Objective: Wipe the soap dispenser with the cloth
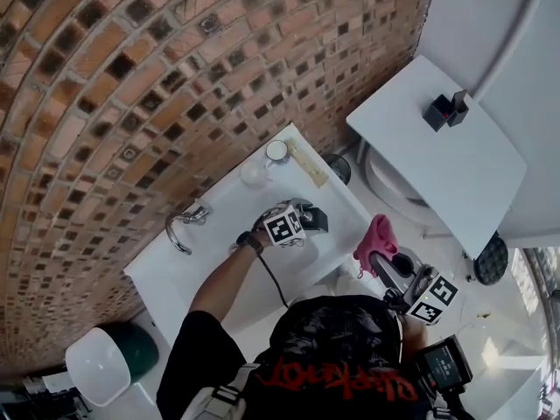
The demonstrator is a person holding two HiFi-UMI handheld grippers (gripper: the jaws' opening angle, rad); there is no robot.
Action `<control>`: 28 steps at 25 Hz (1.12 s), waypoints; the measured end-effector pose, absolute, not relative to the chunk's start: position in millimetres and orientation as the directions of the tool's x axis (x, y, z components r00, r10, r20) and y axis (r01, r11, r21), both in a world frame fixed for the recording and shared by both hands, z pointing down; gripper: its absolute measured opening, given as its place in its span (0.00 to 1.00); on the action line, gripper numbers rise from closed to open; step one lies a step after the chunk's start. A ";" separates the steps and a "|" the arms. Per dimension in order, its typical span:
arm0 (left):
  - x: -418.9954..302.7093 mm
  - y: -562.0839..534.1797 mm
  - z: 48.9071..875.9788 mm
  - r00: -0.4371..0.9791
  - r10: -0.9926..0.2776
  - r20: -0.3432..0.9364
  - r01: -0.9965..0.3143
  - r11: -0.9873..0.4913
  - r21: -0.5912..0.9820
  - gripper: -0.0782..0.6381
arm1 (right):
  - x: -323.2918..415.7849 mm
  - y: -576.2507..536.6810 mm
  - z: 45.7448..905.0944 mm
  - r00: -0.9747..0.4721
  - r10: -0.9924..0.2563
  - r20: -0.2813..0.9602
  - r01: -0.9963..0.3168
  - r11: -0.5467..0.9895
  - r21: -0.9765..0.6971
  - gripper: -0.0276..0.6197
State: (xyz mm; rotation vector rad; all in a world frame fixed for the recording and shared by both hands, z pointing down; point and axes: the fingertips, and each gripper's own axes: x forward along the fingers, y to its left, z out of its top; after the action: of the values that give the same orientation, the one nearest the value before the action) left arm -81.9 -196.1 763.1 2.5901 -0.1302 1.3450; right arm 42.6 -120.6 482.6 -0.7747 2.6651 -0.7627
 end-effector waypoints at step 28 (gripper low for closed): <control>-132.9 -134.1 395.9 0.809 -0.584 0.070 -0.545 -0.700 0.462 0.57 | -76.4 -108.6 423.4 -0.931 -0.337 -0.142 -0.291 0.918 -0.271 0.10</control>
State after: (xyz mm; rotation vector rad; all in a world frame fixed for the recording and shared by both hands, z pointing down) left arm -132.9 -134.1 395.9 2.5239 -0.8396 -0.1124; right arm -76.4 -108.6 423.4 -0.4774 2.8925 -0.3673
